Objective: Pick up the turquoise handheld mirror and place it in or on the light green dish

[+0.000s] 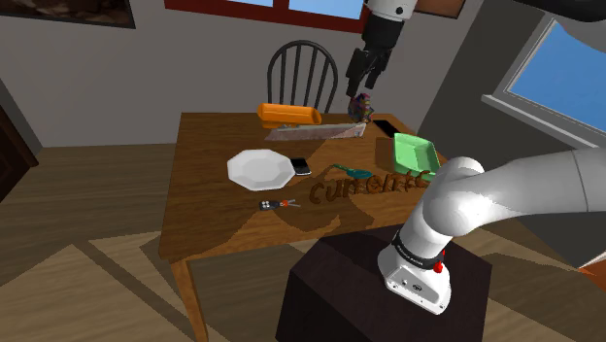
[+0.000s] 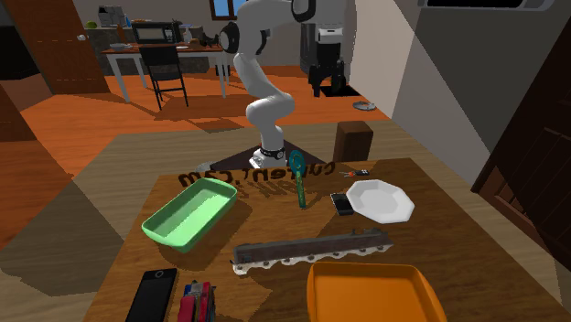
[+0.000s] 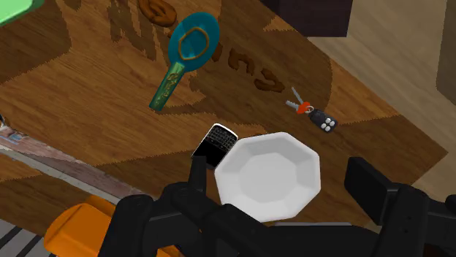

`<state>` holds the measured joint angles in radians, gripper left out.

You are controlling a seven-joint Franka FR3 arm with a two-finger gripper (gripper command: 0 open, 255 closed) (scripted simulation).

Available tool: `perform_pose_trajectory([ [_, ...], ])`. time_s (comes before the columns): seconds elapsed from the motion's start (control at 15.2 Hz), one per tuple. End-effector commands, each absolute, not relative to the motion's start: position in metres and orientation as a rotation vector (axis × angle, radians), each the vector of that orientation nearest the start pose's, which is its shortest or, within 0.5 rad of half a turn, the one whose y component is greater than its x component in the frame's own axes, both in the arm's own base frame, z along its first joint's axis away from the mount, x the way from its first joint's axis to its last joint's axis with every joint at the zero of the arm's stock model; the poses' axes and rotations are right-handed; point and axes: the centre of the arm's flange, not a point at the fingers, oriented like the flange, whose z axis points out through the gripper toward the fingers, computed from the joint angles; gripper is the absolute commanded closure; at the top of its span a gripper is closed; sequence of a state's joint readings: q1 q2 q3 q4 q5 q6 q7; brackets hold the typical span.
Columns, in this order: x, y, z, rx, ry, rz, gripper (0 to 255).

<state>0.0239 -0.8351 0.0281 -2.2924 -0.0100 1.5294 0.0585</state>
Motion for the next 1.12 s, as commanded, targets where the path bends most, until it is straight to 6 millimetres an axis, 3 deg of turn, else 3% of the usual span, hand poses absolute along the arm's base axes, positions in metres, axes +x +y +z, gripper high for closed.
perform_pose_trajectory([
  [0.0,0.288,0.017,0.631,-3.166,0.025,-0.116,0],
  [0.53,0.319,-0.03,0.538,-3.132,0.35,0.005,0],
  [1.06,0.333,-0.079,0.441,-3.06,0.668,0.126,0],
])
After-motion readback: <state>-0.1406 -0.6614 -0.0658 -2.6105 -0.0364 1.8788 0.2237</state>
